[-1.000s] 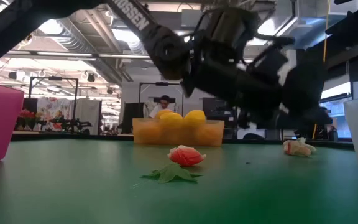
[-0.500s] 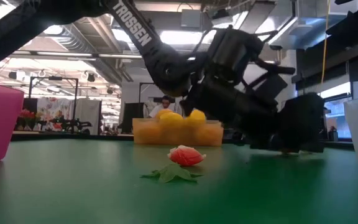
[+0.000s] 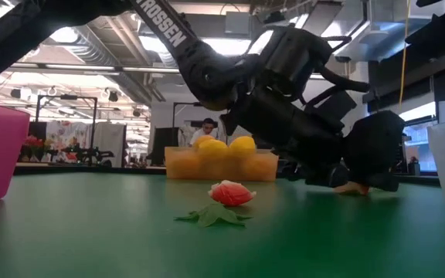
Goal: Sort produce into baskets
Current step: Put the red mushroom into the transparent bin
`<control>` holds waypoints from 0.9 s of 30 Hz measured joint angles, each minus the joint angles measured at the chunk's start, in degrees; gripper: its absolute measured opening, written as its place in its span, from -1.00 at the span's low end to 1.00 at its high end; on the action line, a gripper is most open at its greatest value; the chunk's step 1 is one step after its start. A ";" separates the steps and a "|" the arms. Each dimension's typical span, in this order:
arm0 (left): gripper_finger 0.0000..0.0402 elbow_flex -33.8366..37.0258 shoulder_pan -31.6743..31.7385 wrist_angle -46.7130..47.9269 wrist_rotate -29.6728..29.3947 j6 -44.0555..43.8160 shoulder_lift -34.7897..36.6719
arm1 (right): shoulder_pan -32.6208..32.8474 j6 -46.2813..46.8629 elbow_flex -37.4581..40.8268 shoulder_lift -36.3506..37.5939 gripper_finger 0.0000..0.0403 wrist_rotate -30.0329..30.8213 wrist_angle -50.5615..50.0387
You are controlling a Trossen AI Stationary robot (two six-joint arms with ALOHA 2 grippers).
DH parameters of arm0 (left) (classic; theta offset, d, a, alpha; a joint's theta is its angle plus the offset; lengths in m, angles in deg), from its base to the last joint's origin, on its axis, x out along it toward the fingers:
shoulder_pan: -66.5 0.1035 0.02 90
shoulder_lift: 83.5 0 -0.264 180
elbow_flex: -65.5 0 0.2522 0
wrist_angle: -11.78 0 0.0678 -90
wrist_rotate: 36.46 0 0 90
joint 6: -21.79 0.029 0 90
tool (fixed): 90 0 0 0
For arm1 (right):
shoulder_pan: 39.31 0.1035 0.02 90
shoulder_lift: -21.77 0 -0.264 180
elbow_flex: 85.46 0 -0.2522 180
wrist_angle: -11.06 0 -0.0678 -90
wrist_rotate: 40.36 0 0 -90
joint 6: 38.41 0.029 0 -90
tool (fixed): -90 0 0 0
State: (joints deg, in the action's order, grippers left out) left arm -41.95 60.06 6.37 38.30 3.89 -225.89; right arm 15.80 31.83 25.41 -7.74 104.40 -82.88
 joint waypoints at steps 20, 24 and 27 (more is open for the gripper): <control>-0.11 0.17 -4.15 0.83 -10.76 -8.22 -1.99 | -0.01 -0.02 0.00 0.02 0.86 0.00 -0.92; -0.37 0.26 -4.15 1.10 -11.06 -9.10 -1.99 | -0.01 -0.02 0.00 0.02 0.86 0.01 -0.92; -0.54 0.28 -4.15 1.26 -10.99 -9.09 -1.68 | -0.01 -0.02 0.00 0.02 0.86 0.02 -0.92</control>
State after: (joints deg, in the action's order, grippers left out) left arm -41.67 55.91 7.63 27.30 -5.19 -227.57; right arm 15.79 31.81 25.41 -7.72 104.43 -83.80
